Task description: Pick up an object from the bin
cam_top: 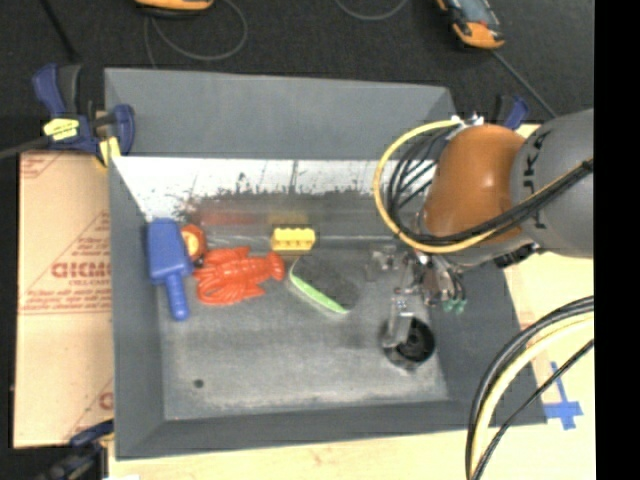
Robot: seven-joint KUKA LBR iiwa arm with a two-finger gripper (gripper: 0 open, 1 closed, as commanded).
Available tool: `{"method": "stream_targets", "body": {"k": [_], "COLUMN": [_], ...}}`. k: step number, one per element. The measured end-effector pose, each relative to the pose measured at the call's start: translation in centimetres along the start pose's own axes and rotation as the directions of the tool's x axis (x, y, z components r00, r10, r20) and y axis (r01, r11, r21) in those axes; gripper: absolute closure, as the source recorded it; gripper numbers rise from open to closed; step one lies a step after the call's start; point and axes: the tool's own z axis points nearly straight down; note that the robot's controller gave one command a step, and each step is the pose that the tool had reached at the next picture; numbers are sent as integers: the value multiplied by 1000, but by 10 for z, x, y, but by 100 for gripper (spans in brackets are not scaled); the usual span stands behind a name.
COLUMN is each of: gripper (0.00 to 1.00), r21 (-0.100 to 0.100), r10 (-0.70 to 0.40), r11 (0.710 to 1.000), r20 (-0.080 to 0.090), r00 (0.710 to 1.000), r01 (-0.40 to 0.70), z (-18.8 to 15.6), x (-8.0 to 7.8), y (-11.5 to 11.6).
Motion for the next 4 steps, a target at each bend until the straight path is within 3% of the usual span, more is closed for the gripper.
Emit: {"method": "stream_targets", "body": {"k": [1,2,3,4], "gripper": [0,0,100,100], "r21": [1,-2,2,2], "r10": [-1,-45,-184,-185], "r11": [1000,999,983,983], "r20": [8,9,7,7], "r00": [1000,999,983,983], "r01": [1,45,184,185], "z": [-5,-2,39,39], "x": [-2,20,38,38], "y": [0,-38,-60,-59]}}
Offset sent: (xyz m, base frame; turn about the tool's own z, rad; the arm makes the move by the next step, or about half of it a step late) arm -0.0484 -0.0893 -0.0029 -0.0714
